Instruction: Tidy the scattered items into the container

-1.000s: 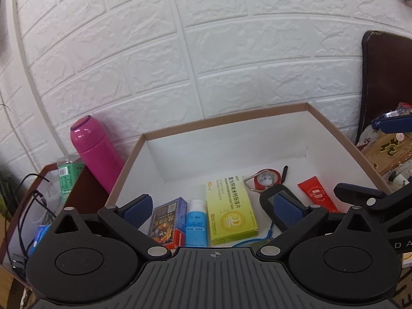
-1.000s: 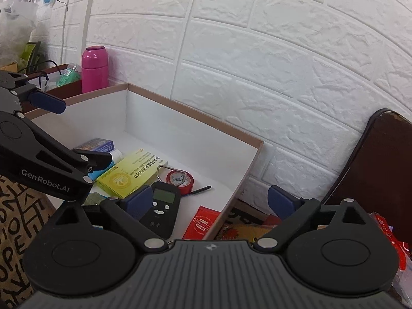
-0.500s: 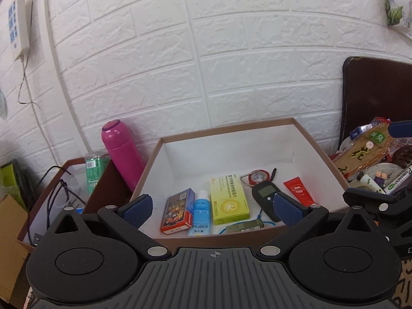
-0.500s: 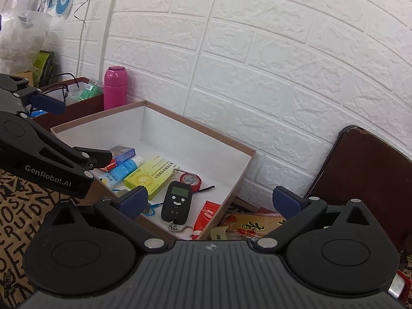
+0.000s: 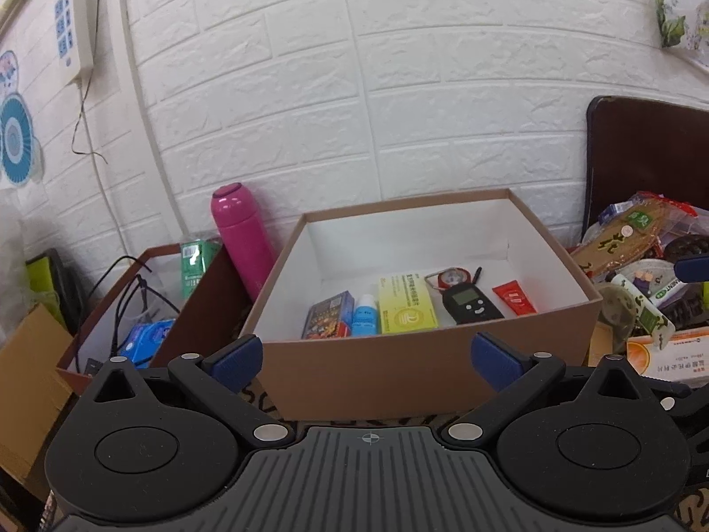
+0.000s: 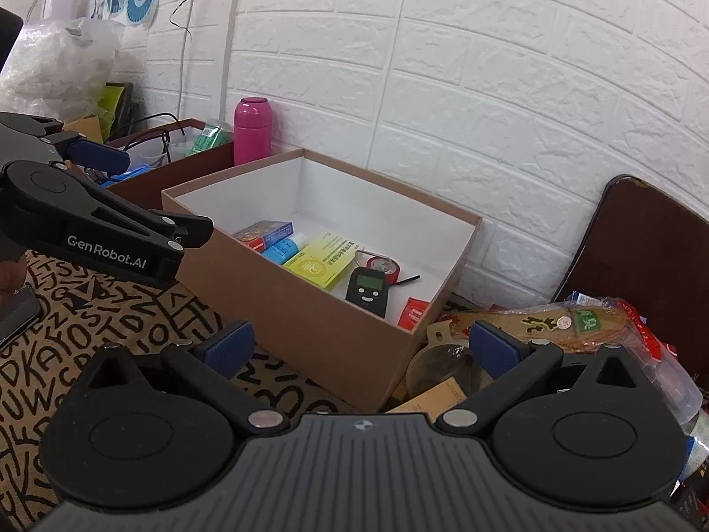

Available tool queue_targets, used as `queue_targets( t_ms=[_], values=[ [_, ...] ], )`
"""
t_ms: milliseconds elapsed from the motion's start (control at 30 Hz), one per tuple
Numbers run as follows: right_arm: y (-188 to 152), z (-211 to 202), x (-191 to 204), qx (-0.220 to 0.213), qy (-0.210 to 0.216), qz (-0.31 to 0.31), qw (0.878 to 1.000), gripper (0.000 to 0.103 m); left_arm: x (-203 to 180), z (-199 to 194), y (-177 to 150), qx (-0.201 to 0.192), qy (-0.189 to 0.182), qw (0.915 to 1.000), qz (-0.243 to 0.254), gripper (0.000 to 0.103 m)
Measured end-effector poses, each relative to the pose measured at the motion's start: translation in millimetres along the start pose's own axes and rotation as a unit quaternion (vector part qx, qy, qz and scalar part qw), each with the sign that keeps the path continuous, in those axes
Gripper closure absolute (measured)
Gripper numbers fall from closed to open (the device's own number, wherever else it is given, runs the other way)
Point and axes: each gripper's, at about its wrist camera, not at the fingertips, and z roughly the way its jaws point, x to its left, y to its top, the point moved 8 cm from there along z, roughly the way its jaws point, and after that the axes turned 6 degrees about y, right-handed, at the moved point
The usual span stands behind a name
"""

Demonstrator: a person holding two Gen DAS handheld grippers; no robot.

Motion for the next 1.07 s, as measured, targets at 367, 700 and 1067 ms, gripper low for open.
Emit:
queue_targets(
  t_ms=[367, 700, 1067],
  values=[
    [-16.4, 1.5, 4.0, 0.022, 0.007, 0.022, 0.999, 0.001, -2.4, 3.2, -25.7, 0.022, -0.001, 0.9997, -0.004, 0.0],
    [-17.5, 7.3, 6.8, 0.029, 0.008, 0.021, 0.999, 0.001, -0.8, 5.1, -26.7, 0.02, -0.009, 0.9997, -0.009, 0.0],
    [-18.6, 11.3, 10.3, 0.036, 0.012, 0.017, 0.999, 0.001, -0.5, 6.2, -30.7, 0.022, -0.014, 0.9996, -0.012, 0.0]
  ],
)
